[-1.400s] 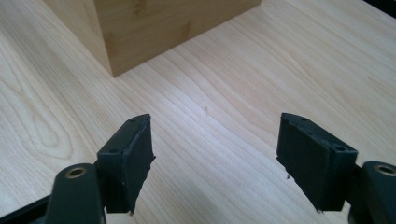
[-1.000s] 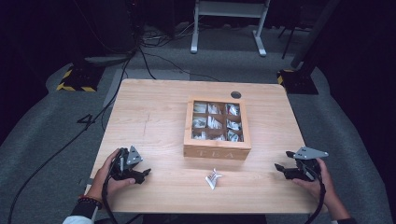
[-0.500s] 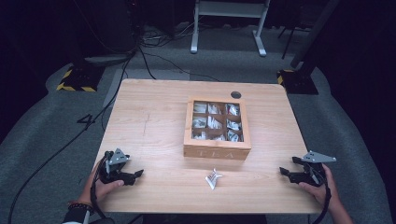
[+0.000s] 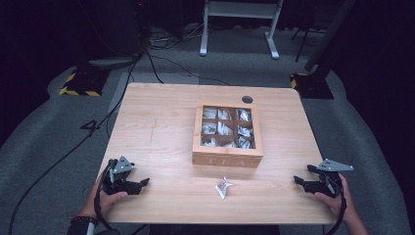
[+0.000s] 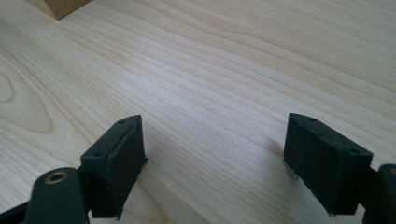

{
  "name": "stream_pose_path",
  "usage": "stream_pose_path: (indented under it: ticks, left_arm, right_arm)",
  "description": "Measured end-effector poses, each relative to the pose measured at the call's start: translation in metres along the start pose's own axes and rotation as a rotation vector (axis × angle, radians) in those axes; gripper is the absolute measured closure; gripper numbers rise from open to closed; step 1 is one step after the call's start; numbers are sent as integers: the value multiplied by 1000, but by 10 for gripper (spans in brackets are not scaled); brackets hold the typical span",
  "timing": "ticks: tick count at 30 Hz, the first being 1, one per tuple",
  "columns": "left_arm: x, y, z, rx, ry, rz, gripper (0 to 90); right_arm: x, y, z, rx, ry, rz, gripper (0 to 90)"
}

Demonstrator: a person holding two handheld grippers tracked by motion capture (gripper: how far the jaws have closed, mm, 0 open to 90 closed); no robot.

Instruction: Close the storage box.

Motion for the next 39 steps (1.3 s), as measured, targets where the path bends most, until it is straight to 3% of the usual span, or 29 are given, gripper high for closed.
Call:
stream_pose_path:
  ticks: [39]
  left_arm:
    - [3, 0, 0, 1, 23, 7, 154]
  right_arm:
    - [0, 1, -1, 2, 2, 3, 206]
Point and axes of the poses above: each handheld gripper's, and its own axes: y roughly backward along the jaws, z roughly out of its top, x roughly to its left, the point moved 1 cm from there along -y, roughly forward along the jaws, and after that the axes turned 15 degrees about x, right-handed, at the moved point
